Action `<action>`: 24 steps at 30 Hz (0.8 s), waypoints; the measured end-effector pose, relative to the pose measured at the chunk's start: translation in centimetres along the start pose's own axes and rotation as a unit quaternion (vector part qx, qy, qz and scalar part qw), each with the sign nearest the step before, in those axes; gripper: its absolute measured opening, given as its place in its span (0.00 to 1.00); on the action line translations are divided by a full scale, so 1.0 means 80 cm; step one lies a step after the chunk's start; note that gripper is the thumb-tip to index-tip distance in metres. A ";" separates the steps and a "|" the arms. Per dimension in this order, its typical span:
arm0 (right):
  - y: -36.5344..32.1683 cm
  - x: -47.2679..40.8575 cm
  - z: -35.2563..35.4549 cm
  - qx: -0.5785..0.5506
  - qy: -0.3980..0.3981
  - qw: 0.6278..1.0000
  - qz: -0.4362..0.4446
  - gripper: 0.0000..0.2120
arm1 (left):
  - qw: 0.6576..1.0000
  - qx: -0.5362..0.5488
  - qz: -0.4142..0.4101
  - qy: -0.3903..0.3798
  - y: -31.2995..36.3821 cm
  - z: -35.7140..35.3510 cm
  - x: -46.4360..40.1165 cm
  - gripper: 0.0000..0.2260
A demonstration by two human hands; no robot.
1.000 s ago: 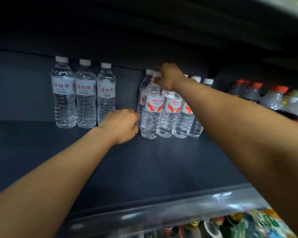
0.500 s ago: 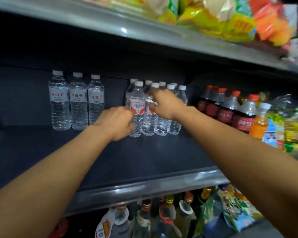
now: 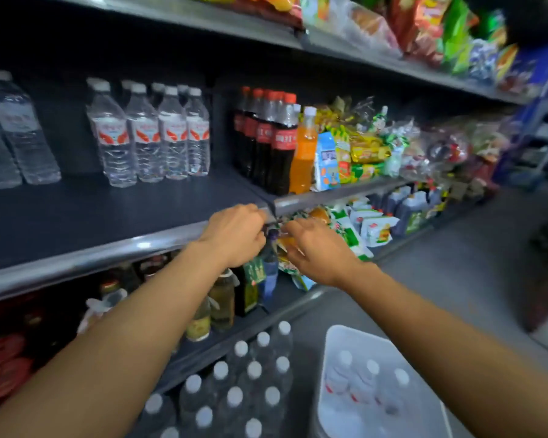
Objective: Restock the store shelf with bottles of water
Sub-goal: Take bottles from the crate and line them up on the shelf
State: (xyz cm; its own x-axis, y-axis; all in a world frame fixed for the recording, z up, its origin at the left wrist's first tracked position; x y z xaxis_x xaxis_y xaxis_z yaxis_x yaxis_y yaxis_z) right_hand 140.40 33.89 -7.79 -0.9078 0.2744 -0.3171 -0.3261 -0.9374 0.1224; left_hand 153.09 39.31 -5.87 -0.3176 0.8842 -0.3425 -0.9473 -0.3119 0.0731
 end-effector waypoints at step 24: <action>0.115 0.403 -0.247 -0.183 -0.196 0.875 -0.403 0.15 | 0.932 0.032 -0.123 -0.338 0.311 -0.348 0.156 0.14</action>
State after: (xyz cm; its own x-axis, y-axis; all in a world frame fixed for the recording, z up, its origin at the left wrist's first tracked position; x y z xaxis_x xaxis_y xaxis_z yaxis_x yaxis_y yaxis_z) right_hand 113.32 29.86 -35.45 -0.4652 0.8637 0.1937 -0.8610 -0.3907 -0.3257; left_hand 126.72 32.87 -34.38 -0.0233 0.9502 0.3109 -0.9887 -0.0680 0.1337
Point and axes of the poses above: each hand's wrist, its own x-axis away from the middle knuckle, its own z-axis out of the back of the hand, y = z × x, the point moved 5 cm from there along -x, towards the middle knuckle, and after that the axes turned 15 degrees about z, right-handed, at the moved point
